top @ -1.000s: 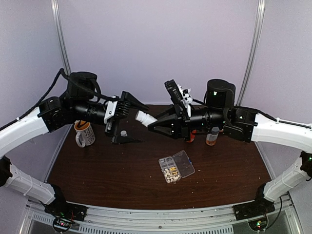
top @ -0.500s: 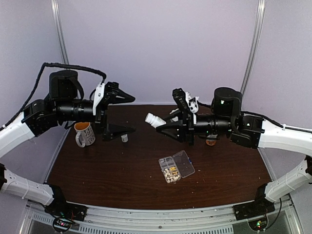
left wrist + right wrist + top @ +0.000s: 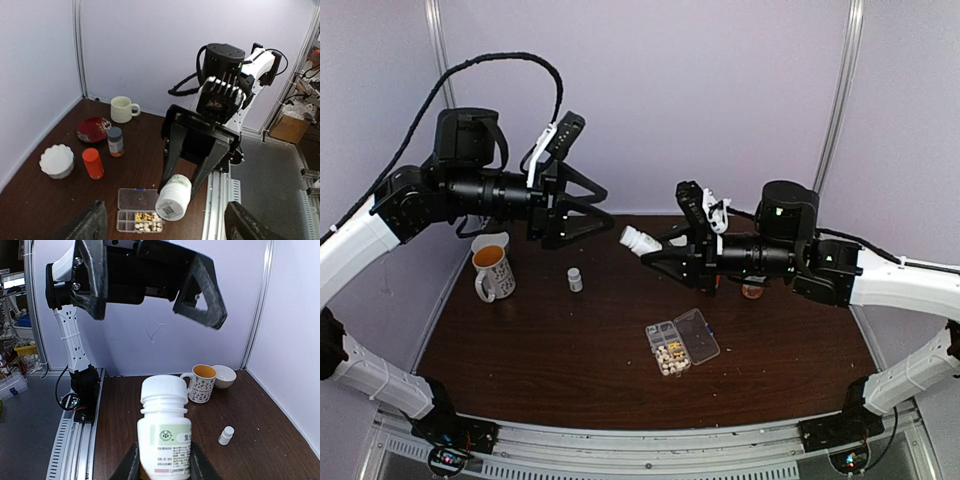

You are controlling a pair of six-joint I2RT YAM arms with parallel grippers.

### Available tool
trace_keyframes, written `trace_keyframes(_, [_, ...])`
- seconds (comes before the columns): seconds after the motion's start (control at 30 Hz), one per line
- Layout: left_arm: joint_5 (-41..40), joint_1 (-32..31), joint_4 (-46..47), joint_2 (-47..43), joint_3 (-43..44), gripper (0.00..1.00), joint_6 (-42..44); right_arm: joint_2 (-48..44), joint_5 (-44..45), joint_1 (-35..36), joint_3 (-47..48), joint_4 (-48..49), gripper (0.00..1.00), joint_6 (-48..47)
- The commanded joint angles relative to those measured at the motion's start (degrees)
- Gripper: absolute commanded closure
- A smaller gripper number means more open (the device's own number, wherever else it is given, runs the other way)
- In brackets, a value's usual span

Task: Sort the pills into containers
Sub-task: Screw the lid of the pill bottle onto the pill bottle.

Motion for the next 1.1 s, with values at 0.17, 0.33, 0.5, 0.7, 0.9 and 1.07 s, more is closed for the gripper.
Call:
trace_keyframes(0.17, [1.7,0.3,-3.9,0.1,0.9,0.17,-6.0,0.2,4.5,2.0,3.1,-0.2,1.00,-4.8])
trace_keyframes(0.33, [4.9,0.3,-4.4,1.3,1.0,0.23,-6.5,1.3,5.0,2.7,5.1,-1.1,1.00,-5.9])
trace_keyframes(0.5, [5.5,0.2,-4.3,1.6,0.9,0.25,-7.3,2.0,4.6,3.2,5.9,-0.6,1.00,-6.3])
trace_keyframes(0.7, [6.6,0.2,-4.3,2.2,1.5,0.32,-7.7,3.2,5.1,3.6,7.3,-1.3,1.00,-6.8])
trace_keyframes(0.9, [7.2,0.2,-4.9,2.5,2.0,0.43,-7.0,3.9,7.3,3.7,7.7,-1.2,1.00,-6.1])
trace_keyframes(1.07, [7.1,0.2,-5.2,2.6,2.1,0.50,-6.7,4.2,7.3,3.7,7.6,-0.9,1.00,-6.0])
